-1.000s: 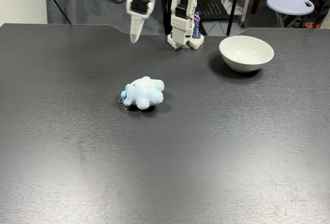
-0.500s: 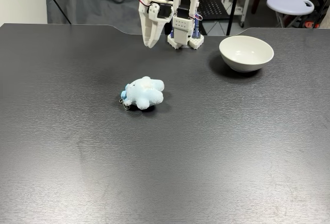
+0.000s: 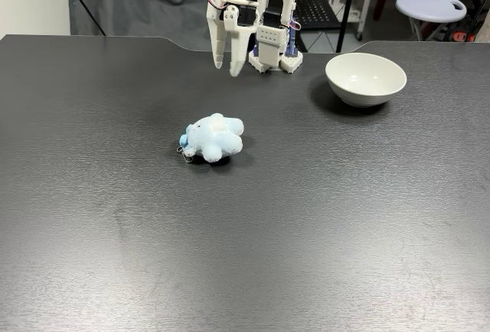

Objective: Grasp a skyblue doll and put it in the white bowl.

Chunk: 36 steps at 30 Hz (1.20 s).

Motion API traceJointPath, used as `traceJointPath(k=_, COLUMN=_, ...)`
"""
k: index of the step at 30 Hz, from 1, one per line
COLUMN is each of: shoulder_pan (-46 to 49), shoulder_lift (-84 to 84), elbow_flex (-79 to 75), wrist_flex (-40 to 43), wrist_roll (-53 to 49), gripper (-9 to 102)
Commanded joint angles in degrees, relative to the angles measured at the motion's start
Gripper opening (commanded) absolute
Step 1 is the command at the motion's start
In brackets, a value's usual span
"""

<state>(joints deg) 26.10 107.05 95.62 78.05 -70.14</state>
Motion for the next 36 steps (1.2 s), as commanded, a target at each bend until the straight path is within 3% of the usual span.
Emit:
traceJointPath(k=1, shoulder_pan=-0.4, shoulder_lift=0.5, elbow_flex=-0.8, wrist_flex=-0.4, wrist_roll=-0.4, gripper=45)
traceJointPath(k=7, shoulder_pan=-0.3, shoulder_lift=0.5, elbow_flex=-1.2, wrist_flex=-0.5, wrist_roll=-0.5, gripper=59)
traceJointPath(k=11, shoulder_pan=0.3, shoulder_lift=-0.7, elbow_flex=-1.5, wrist_flex=-1.0, wrist_roll=-0.5, gripper=59)
traceJointPath(k=16, shoulder_pan=0.4, shoulder_lift=-5.2, elbow_flex=-6.2, wrist_flex=-7.6, wrist_roll=-0.5, gripper=59)
traceJointPath(k=22, shoulder_pan=0.4, shoulder_lift=-13.3, elbow_flex=-13.6, wrist_flex=-7.6, wrist_roll=-0.4, gripper=59)
traceJointPath(k=36, shoulder_pan=0.5, shoulder_lift=-24.7, elbow_flex=-14.2, wrist_flex=-8.3, wrist_roll=-0.4, gripper=59)
